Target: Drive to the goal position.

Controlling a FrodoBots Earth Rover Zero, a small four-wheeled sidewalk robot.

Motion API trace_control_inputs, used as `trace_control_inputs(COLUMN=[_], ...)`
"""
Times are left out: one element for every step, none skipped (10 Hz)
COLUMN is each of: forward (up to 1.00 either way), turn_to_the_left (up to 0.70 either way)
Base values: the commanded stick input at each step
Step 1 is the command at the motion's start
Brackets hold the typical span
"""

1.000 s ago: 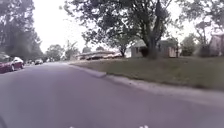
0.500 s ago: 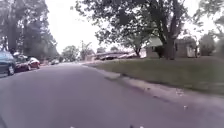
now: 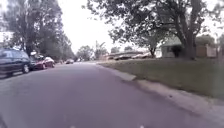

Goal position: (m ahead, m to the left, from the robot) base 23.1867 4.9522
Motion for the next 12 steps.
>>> trace_control_inputs(forward=[1.00,1.00,1.00,1.00,1.00,1.00,1.00,1.00,1.00,1.00,1.00,1.00], turn_to_the_left=[0.02,0.02,0.02,0.02,0.02,0.33,0.38,0.40,0.40,0.40,0.40,0.40])
